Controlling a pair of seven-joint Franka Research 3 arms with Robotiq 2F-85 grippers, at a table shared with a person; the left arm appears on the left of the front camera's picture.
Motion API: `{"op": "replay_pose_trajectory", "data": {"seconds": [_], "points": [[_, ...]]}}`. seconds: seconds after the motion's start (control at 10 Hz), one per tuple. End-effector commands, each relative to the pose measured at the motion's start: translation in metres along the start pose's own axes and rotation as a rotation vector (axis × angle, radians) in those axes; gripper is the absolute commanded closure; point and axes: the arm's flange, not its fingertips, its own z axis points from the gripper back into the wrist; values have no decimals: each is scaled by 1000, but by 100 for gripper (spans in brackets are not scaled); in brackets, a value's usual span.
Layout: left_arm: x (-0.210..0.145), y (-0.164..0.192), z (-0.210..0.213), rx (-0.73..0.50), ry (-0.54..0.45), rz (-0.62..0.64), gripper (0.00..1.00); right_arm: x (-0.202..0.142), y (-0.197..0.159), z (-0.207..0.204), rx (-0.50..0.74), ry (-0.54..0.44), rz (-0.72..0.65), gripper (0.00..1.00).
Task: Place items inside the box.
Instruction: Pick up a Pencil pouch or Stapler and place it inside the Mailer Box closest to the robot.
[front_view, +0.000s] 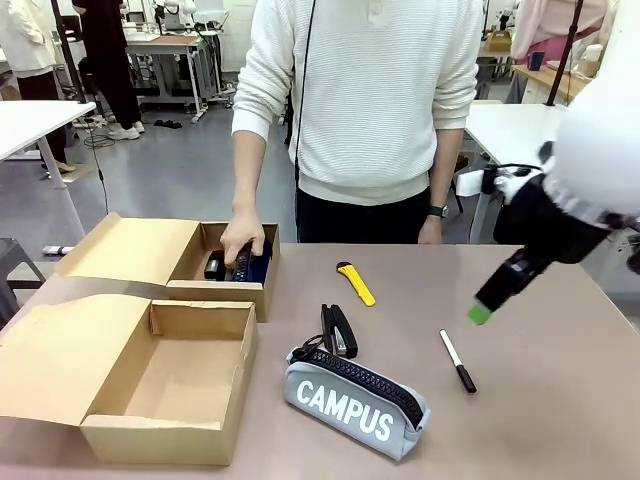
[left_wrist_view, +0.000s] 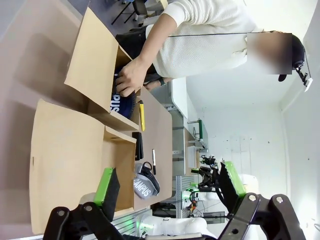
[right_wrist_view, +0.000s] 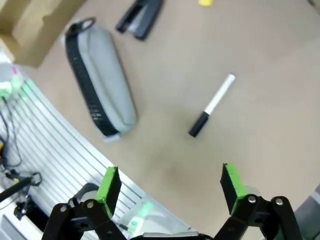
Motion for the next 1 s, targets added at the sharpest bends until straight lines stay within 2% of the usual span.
{"op": "replay_pose_trajectory", "data": {"seconds": [0.0,0.1,0.3,0.4,0.6,0.9], "points": [[0,-1,0,-28,-11,-16,0,-18,34,-22,0,-31,18,0],[0,-1,0,-28,-11,-16,0,-9,51,-38,21,-52,77,0],[0,-1,0,-28,-11,-16,0,9,67,-72,182,-63,157,0],[0,-1,0,-28,-11,-16,0,16,76,-87,209,-55,181,0],[0,-1,0,-28,-11,-16,0,26,88,-119,164,-29,208,0],[0,-1,0,-28,-11,-16,0,30,98,-150,130,-54,246,0]]}}
